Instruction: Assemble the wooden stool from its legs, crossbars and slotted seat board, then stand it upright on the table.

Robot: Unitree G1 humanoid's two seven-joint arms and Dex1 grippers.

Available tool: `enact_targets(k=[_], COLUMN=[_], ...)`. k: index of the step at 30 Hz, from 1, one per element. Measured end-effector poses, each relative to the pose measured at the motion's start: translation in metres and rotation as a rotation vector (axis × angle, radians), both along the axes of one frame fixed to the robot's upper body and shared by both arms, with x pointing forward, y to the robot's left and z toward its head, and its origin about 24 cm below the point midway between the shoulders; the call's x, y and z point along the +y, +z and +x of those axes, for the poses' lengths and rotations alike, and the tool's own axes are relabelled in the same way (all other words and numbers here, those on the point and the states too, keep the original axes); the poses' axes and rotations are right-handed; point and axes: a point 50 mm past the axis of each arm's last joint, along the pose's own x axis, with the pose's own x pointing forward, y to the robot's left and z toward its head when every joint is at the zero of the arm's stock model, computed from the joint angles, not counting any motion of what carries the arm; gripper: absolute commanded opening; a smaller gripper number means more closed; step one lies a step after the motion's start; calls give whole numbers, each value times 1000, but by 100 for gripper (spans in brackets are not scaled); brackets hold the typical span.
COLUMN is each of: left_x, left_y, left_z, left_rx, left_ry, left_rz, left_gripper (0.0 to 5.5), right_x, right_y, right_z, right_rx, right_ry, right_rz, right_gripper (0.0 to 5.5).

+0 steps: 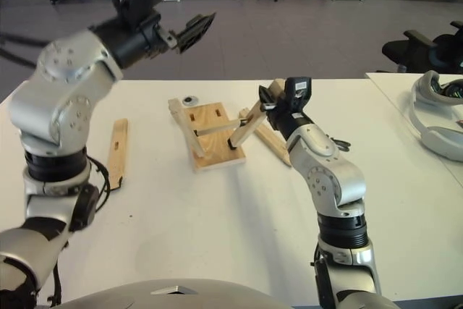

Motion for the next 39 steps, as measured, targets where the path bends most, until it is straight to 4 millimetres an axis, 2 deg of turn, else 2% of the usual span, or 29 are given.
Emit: enact_targets(k=[1, 5, 8, 10, 11, 16, 25, 29, 33, 39], left_x=[-4, -24, -49, -63, -69, -64, -54, -55, -54, -49], left_y=[-2, -29, -68, -92, -103, -126, -137, -137, -137, -135], left_z=[5, 23, 26, 20, 18, 35, 37, 37, 39, 34], left_rx=[57, 337, 464, 471, 472, 463, 469, 450, 434, 413], left_ry=[-41, -177, -248, -317, -354, -339, -384, -388, -357, -351], left_rz=[88, 359, 583, 729, 791, 909, 1003, 1014, 1000, 971], left_gripper=[436, 436, 436, 436, 418, 328, 187, 117, 92, 88], right_x=[3, 14, 24, 30, 34, 43, 45, 47, 50, 51], right_y=[1, 5, 5, 6, 6, 6, 4, 4, 2, 3], right_z=[-2, -10, -17, -21, -22, -29, -35, -36, -37, -38], right_rx=[5, -4, -5, -9, -9, -10, -17, -19, -20, -26], right_ry=[-11, -34, -52, -54, -50, -35, -39, -38, -36, -31], right_rz=[4, -24, -17, -20, -20, -21, -23, -25, -48, -50], right_gripper=[123, 123, 123, 123, 123, 123, 123, 123, 123, 123])
